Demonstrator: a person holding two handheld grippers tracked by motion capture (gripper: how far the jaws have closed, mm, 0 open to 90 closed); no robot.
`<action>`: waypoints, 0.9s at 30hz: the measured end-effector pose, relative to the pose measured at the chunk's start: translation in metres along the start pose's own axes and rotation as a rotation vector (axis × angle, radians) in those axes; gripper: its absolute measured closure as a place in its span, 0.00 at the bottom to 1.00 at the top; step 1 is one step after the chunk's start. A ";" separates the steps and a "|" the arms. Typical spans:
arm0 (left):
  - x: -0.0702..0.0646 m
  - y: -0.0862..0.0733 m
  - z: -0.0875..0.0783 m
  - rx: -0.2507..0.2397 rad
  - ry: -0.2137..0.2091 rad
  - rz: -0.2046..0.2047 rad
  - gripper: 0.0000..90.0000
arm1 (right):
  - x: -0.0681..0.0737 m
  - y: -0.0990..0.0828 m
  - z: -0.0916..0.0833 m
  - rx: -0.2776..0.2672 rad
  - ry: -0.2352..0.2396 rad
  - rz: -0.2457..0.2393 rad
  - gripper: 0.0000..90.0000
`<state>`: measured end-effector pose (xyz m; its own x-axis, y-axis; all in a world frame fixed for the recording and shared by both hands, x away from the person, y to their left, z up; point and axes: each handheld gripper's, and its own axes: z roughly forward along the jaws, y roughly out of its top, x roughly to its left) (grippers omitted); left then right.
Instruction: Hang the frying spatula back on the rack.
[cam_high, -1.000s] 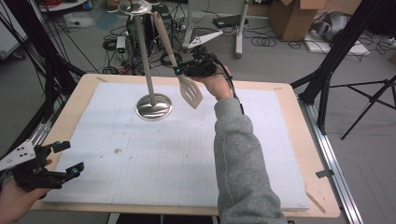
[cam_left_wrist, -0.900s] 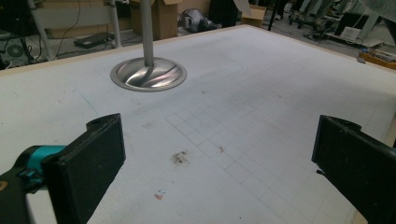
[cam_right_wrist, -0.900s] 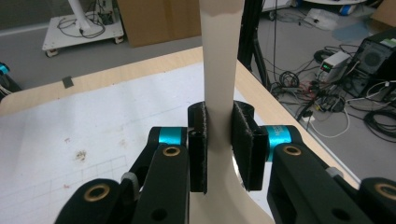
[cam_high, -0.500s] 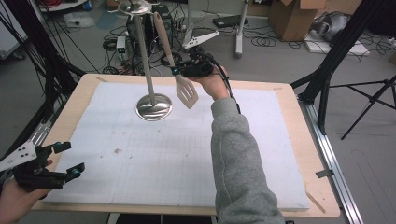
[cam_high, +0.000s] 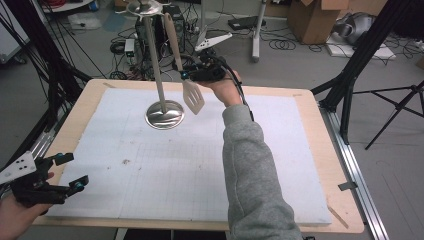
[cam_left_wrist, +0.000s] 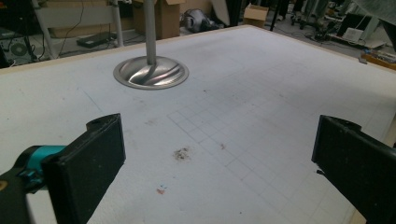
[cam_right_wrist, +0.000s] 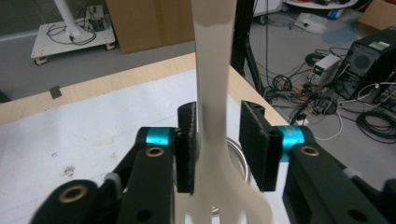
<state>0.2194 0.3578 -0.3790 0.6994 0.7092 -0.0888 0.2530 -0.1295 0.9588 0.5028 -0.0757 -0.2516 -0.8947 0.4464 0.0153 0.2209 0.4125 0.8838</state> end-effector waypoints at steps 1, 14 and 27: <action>0.000 0.000 0.000 -0.001 0.000 -0.002 0.04 | 0.000 -0.001 -0.002 0.008 0.011 0.005 0.72; 0.001 0.000 0.006 0.010 -0.009 -0.002 0.04 | 0.001 -0.012 -0.014 -0.002 0.053 0.021 0.31; 0.001 -0.001 0.011 0.019 -0.015 -0.004 0.04 | 0.007 -0.021 -0.024 -0.005 0.092 0.004 0.13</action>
<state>0.2271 0.3511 -0.3829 0.7080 0.6995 -0.0970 0.2684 -0.1394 0.9532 0.4822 -0.1002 -0.2588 -0.9258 0.3730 0.0616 0.2229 0.4070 0.8858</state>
